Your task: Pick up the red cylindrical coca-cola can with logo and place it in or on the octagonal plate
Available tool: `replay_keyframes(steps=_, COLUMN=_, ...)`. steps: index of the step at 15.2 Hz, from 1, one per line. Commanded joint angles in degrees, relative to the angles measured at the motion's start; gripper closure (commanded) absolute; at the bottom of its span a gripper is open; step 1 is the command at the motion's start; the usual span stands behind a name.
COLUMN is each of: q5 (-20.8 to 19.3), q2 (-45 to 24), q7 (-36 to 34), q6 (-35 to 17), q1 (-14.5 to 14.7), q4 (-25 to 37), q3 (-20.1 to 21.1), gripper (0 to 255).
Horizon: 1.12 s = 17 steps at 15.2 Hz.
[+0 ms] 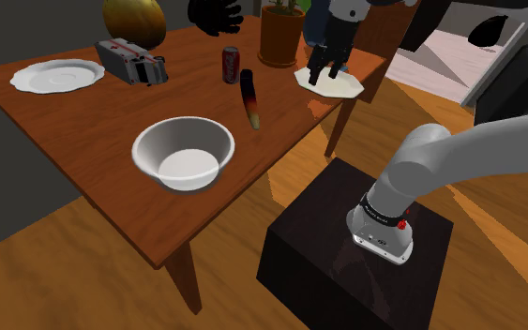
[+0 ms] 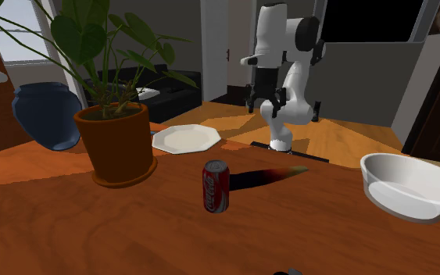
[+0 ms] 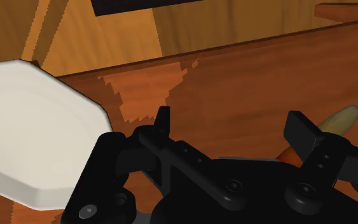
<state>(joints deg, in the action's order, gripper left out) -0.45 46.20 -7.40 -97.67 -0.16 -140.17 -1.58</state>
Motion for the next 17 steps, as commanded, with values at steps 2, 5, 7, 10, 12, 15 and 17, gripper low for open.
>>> replay_keyframes(steps=2, q5=0.1, q2=-2.6, q7=-0.1, q6=-0.9, q1=0.1, q4=1.6, q3=0.1, gripper=0)
replay_keyframes(steps=5, q5=0.2, q2=-10.3, q7=-0.3, q6=-3.0, q1=0.4, q4=6.7, q3=0.4, gripper=0)
replay_keyframes(steps=7, q5=0.2, q2=-15.3, q7=-0.5, q6=-3.9, q1=0.5, q4=10.5, q3=0.5, gripper=0)
replay_keyframes(steps=10, q5=0.3, q2=-22.7, q7=-0.7, q6=-4.7, q1=0.7, q4=16.6, q3=0.7, gripper=0)
replay_keyframes(steps=12, q5=0.3, q2=-27.5, q7=-0.8, q6=-4.9, q1=0.8, q4=21.1, q3=0.9, gripper=0)
replay_keyframes(steps=15, q5=0.3, q2=-34.8, q7=-1.0, q6=-4.4, q1=0.9, q4=28.4, q3=1.1, gripper=0)
replay_keyframes(steps=17, q5=0.2, q2=-39.7, q7=-1.1, q6=-3.7, q1=1.0, q4=33.7, q3=1.2, gripper=0)
